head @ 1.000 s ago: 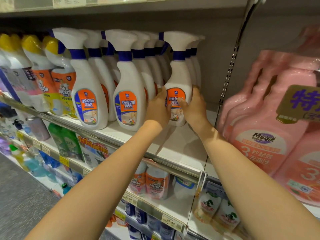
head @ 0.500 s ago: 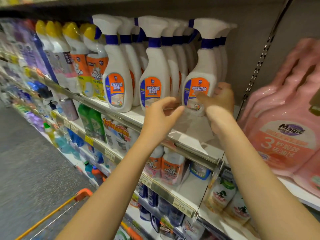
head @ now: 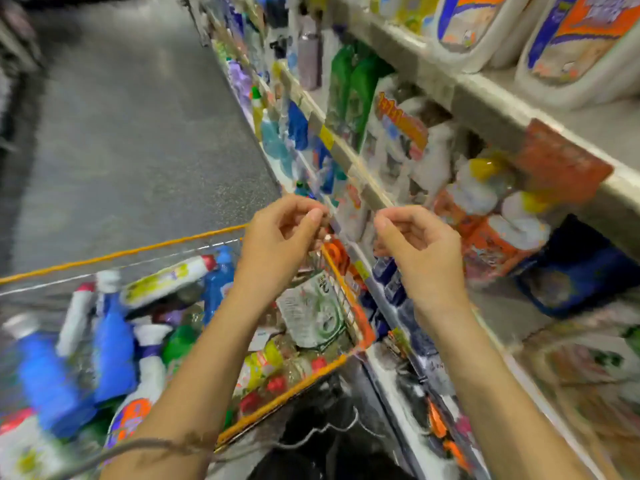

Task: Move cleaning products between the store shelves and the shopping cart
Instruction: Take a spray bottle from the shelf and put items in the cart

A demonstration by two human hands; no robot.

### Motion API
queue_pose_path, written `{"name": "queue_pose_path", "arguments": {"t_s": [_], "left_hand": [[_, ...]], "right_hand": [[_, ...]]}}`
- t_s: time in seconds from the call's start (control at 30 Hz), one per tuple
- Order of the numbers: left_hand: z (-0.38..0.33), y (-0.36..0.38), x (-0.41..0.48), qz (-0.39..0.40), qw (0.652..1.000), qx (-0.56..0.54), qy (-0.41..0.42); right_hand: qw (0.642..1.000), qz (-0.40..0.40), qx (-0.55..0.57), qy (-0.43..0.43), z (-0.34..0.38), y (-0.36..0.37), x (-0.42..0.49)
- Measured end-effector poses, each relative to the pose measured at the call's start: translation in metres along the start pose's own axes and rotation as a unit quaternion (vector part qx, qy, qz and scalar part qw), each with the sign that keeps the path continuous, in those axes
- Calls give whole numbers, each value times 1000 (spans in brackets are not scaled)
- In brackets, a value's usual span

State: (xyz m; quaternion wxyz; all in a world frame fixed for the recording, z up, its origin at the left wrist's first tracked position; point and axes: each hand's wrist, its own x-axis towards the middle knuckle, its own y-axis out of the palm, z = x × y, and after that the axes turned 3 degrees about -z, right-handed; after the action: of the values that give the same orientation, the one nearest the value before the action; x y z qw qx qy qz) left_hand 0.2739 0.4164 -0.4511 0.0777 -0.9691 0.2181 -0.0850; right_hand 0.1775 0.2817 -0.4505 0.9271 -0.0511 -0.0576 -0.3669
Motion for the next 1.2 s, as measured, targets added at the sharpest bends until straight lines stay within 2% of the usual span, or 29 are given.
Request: {"name": "queue_pose_path", "arguments": {"t_s": [0.2, 0.3, 0.43, 0.53, 0.63, 0.73, 0.8, 0.9, 1.1, 1.2], "left_hand": [[102, -83, -64, -152, 975, 94, -134], [147, -117, -102, -210, 943, 154, -207], [195, -154, -149, -253, 896, 211, -298], [219, -175, -172, -236, 851, 284, -374], [234, -187, -183, -210, 791, 325, -474], [256, -193, -191, -150, 749, 359, -536], [269, -196, -195, -119, 744, 355, -553], [287, -203, -199, -111, 757, 340, -546], [299, -208, -197, -87, 756, 371, -532], [296, -207, -193, -24, 767, 360, -530]], "right_hand": [[973, 193, -28, 126, -81, 89, -42], [949, 256, -62, 176, -117, 129, -68], [906, 349, -123, 203, -159, 169, -104], [874, 397, -161, 229, -180, 192, -128], [835, 444, -189, 263, -190, 210, -145], [815, 465, -210, 274, -191, 223, -156], [806, 477, -211, 280, -192, 225, -161], [799, 483, -217, 284, -196, 227, -164], [809, 459, -228, 288, -208, 222, -159], [810, 450, -225, 300, -210, 220, -158]]}}
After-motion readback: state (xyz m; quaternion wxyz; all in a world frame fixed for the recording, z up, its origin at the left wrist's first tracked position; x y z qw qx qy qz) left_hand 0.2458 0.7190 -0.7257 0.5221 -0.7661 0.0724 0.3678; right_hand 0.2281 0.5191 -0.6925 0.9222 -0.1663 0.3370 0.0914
